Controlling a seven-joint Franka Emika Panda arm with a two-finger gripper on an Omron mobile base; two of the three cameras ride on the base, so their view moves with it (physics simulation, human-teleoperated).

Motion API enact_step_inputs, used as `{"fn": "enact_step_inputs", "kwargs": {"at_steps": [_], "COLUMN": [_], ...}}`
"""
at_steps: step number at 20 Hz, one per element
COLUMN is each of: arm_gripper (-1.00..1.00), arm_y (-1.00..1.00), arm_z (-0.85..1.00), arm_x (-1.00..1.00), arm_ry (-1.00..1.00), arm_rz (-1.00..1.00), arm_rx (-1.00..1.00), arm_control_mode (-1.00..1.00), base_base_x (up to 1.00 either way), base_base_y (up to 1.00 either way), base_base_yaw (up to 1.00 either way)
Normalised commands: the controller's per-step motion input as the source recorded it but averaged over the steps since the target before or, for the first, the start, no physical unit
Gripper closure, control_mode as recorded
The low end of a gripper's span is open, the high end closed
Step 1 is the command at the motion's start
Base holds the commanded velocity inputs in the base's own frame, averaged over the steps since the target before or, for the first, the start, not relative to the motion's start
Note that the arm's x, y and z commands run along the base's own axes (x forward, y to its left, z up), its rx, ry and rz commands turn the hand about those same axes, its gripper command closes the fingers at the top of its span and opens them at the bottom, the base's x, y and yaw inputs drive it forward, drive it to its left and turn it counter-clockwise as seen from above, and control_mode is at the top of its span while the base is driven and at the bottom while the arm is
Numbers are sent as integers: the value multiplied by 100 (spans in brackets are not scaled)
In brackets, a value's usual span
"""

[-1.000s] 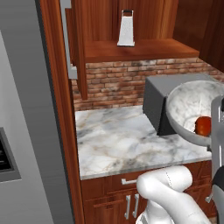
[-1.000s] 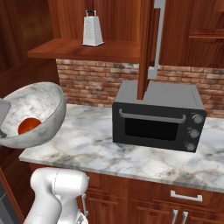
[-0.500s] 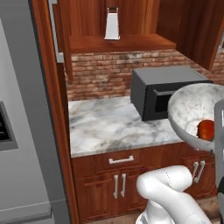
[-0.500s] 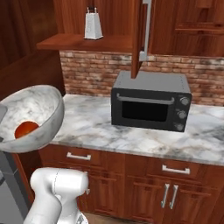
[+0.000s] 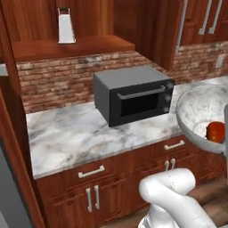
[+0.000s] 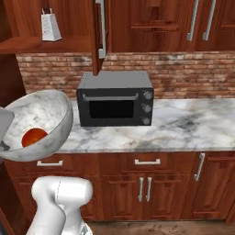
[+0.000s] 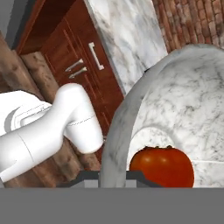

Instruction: Pick the tomato from the cabinet and place it in the bowl. Then pick the bowl and place it in the sink. Then turn on the sink facuet.

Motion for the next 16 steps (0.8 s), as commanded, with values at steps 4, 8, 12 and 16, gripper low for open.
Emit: {"fn": "enact_step_inputs", "kwargs": {"at_steps": [4, 8, 12, 16], "arm_gripper": [100, 100, 100, 100], "arm_y": [0, 0, 0, 0], "arm_z": [0, 0, 0, 0], "arm_x": [0, 0, 0, 0], "arm_ry": [0, 0, 0, 0], "arm_rz": [0, 0, 0, 0], "arm_rx": [0, 0, 0, 0], "arm_control_mode": [100, 100, 100, 100], "base_base_x": [0, 0, -1, -3], "base_base_y": [-33, -30, -31, -29], "base_base_yaw": [-61, -68, -74, -76]}}
